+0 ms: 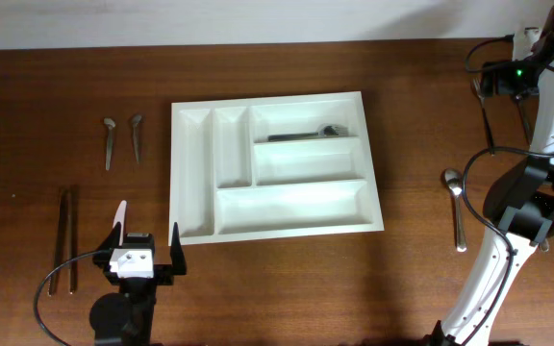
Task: Pack container
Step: 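Move the right gripper back over the remaining forks, then lower the right gripper onto the left fork and close it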
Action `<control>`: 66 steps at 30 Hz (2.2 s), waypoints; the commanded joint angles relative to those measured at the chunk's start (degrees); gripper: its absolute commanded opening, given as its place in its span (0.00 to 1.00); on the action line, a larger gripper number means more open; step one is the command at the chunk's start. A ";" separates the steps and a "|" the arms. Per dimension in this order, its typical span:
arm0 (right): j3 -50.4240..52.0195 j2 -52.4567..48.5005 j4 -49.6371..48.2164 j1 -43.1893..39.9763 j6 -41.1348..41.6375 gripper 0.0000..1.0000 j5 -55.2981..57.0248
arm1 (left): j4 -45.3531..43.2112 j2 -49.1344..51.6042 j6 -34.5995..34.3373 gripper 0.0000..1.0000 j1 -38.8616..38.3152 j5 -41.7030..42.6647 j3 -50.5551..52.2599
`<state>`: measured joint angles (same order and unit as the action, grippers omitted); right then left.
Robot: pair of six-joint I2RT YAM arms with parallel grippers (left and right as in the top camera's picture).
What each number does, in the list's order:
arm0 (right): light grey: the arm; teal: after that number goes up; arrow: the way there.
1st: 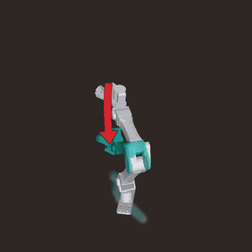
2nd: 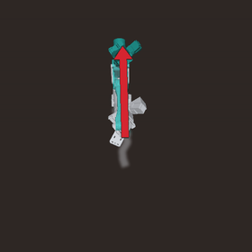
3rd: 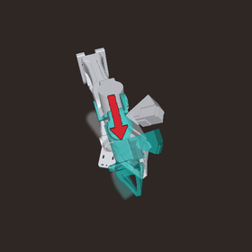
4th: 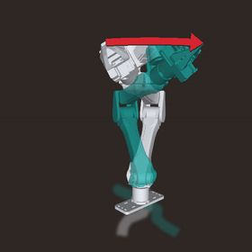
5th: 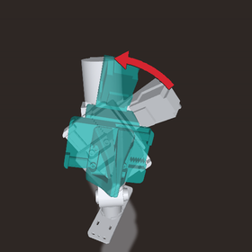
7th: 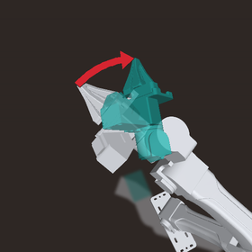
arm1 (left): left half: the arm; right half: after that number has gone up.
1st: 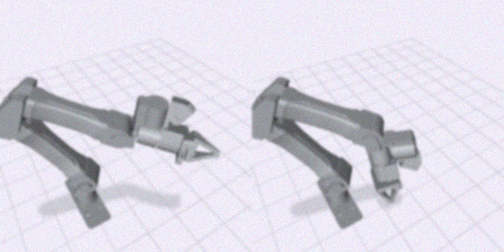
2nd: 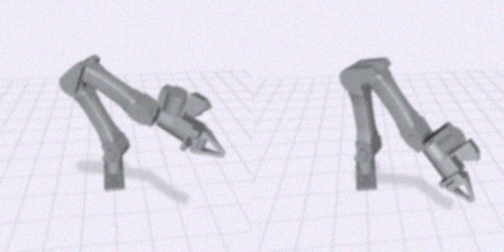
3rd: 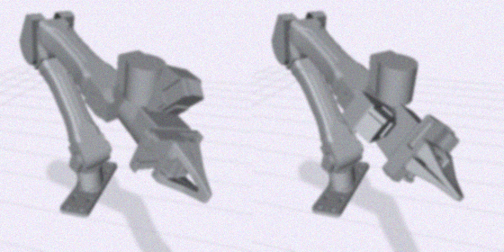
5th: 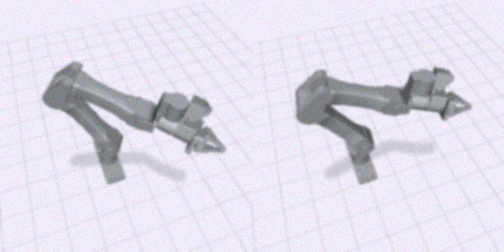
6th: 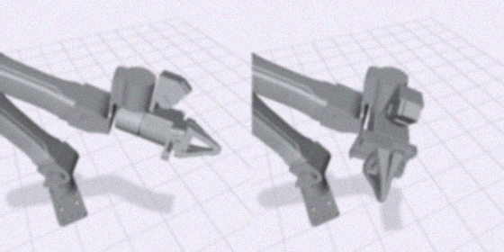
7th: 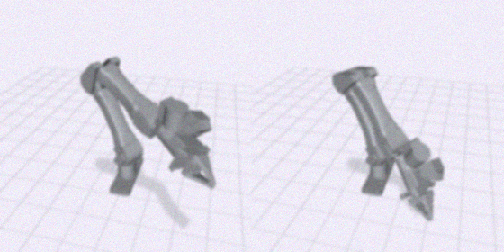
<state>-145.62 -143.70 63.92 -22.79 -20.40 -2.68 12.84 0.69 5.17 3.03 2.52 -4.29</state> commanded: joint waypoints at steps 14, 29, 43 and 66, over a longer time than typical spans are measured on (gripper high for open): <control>1.57 -1.11 4.17 -0.13 5.07 0.99 3.15 | -0.02 -0.39 0.94 0.99 0.09 -0.61 0.35; 1.57 -1.90 11.85 -1.99 3.10 0.99 3.82 | -0.02 -0.39 0.94 0.99 0.09 -0.61 0.35; 1.57 -5.77 8.02 -1.95 0.83 0.99 5.73 | -0.02 -0.39 0.94 0.99 0.09 -0.61 0.35; 1.75 -8.76 4.81 -0.52 -1.90 0.99 2.08 | -0.02 -0.39 0.94 0.99 0.09 -0.61 0.35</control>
<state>-144.20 -151.70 68.40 -23.99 -21.19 1.76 12.84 0.69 5.17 3.03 2.52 -4.29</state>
